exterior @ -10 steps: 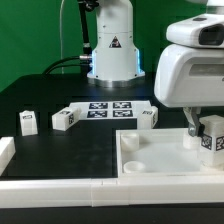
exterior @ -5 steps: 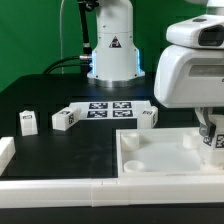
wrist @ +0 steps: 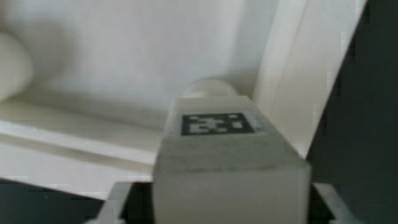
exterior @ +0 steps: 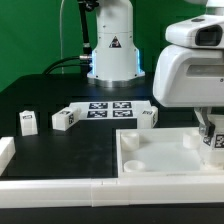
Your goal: Assemble one leg
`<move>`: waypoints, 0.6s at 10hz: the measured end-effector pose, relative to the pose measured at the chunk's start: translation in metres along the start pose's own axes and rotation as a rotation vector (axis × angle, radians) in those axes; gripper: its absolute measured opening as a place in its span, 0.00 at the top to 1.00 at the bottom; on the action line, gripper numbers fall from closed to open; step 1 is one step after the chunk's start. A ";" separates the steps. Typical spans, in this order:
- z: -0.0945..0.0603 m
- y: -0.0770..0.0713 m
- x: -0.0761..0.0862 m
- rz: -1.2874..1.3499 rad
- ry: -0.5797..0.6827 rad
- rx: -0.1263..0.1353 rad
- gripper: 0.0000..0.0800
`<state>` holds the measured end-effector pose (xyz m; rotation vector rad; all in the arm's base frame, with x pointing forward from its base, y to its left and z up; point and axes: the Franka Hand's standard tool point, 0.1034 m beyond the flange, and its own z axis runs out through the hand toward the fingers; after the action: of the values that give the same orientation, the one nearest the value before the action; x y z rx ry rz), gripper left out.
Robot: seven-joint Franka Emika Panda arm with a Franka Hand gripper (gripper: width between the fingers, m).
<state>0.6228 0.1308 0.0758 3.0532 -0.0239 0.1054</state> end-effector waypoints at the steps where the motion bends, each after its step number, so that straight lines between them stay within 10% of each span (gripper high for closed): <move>1: 0.000 0.001 0.000 0.194 0.007 -0.007 0.64; 6: 0.000 0.002 0.000 0.851 0.032 -0.032 0.64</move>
Offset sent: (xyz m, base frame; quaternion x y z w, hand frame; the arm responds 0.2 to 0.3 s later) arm 0.0003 -0.0074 -0.0037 -0.0522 0.0282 0.3331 0.9410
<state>0.6231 0.1288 0.0765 2.7707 -1.2836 0.1981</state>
